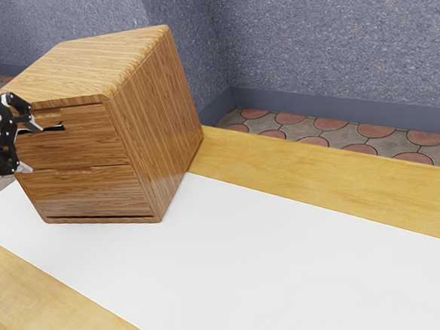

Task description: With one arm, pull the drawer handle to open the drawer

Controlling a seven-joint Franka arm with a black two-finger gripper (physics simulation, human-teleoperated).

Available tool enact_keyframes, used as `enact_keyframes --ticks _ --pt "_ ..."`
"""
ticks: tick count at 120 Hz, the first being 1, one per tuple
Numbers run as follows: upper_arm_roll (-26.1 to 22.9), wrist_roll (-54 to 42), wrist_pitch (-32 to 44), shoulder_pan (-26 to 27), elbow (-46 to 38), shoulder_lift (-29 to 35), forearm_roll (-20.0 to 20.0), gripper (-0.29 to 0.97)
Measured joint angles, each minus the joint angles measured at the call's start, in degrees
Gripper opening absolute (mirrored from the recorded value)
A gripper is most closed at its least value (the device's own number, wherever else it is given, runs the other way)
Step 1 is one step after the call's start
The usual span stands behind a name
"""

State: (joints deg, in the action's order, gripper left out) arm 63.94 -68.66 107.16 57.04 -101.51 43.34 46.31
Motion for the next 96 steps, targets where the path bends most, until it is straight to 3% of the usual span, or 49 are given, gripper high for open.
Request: enact_keyframes --ticks 49,96 --pt "-0.9 0.4 0.2 0.2 1.4 -1.5 -0.1 0.68" --pt "3.2 0.6 0.2 3.6 3.2 -1.5 0.1 0.68"
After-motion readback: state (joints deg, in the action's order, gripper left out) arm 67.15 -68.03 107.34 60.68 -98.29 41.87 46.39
